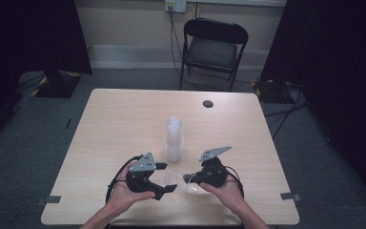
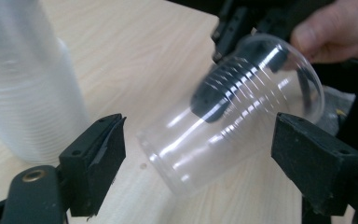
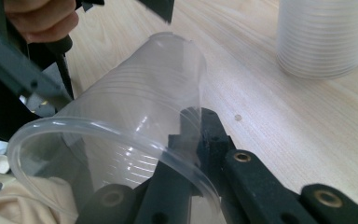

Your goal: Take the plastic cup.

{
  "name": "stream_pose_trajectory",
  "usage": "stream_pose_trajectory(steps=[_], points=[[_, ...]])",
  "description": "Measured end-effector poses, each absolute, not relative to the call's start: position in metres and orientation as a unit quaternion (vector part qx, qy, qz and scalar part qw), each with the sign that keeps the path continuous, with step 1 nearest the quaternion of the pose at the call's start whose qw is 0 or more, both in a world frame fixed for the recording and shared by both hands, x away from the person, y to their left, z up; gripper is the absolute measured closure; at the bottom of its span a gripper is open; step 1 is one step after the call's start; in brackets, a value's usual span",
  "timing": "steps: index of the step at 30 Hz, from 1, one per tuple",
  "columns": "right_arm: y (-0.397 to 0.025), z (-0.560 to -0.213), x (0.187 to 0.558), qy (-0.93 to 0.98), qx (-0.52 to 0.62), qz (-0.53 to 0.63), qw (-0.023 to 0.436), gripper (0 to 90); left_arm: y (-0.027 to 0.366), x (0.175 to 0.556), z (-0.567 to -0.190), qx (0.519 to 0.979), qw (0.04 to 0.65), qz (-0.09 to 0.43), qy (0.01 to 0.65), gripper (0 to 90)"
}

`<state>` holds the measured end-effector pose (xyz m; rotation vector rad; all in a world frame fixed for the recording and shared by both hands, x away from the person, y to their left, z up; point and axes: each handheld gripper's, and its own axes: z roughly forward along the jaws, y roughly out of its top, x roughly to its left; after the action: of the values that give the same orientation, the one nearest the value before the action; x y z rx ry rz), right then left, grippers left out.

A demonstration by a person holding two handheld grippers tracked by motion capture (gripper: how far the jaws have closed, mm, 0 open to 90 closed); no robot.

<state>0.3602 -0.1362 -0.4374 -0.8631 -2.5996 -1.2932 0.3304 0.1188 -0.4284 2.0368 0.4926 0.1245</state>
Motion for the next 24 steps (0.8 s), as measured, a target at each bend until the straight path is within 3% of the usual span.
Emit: stream_pose_trajectory(steps=[24], points=[[-0.126, -0.441, 0.366, -0.872, -0.301, -0.373, 0.102, 90.0, 0.095, 0.318, -0.446, 0.904, 0.394, 0.147, 0.080, 18.7]])
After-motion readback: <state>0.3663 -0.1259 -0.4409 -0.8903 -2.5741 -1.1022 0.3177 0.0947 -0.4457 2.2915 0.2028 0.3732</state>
